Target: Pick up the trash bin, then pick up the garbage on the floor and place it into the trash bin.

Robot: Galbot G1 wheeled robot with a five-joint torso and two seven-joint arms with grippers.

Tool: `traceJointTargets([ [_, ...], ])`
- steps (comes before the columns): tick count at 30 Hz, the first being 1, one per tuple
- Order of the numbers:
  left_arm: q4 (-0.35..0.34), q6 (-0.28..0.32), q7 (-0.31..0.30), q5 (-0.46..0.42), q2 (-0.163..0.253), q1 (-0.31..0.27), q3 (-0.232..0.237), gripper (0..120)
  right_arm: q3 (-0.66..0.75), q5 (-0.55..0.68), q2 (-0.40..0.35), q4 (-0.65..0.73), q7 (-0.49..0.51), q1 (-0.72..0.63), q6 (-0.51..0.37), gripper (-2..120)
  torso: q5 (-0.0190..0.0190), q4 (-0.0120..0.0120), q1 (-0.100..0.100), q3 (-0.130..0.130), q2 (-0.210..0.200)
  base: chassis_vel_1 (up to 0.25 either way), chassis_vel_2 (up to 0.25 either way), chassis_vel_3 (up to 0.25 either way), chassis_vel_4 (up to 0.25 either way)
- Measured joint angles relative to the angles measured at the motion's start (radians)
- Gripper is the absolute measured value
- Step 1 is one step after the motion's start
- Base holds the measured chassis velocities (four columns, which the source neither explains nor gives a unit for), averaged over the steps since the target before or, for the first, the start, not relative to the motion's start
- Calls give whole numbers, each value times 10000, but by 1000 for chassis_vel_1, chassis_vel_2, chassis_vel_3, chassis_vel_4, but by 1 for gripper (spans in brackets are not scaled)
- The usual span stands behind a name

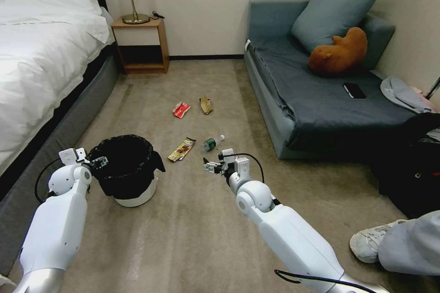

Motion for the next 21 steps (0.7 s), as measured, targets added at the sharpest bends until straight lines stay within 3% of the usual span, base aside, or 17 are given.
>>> traceJointTargets([
  [4,112,136,-127,-30,-3,-90,21,74,10,-8,-1,4,0,-62,4,100,0,1,0,0,0,0,0,0,0],
  [6,207,231,-182,-34,1,-164,45,61,14,-13,-3,35,-1,-118,7,100,1,0,0,0,0,0,0,0,0],
  [12,276,410,-212,-112,4,-257,86,45,-195,50,-3,129,34,-127,21,100,3,0,0,0,0,0,0,0,0],
  [14,258,436,-211,-132,5,-276,117,33,-322,67,1,136,82,-76,29,100,1,1,0,0,0,0,0,0,0],
  [17,238,439,-209,-133,18,-276,118,28,-339,69,14,112,93,-55,31,100,0,1,0,0,0,0,0,0,0],
  [19,197,348,-140,-99,100,-249,93,15,-400,69,47,-45,125,88,33,100,-3,-1,0,0,0,0,0,0,0],
  [21,169,276,-72,-43,130,-218,63,11,-415,67,58,-108,132,153,33,100,-4,-1,0,0,0,0,0,0,0],
])
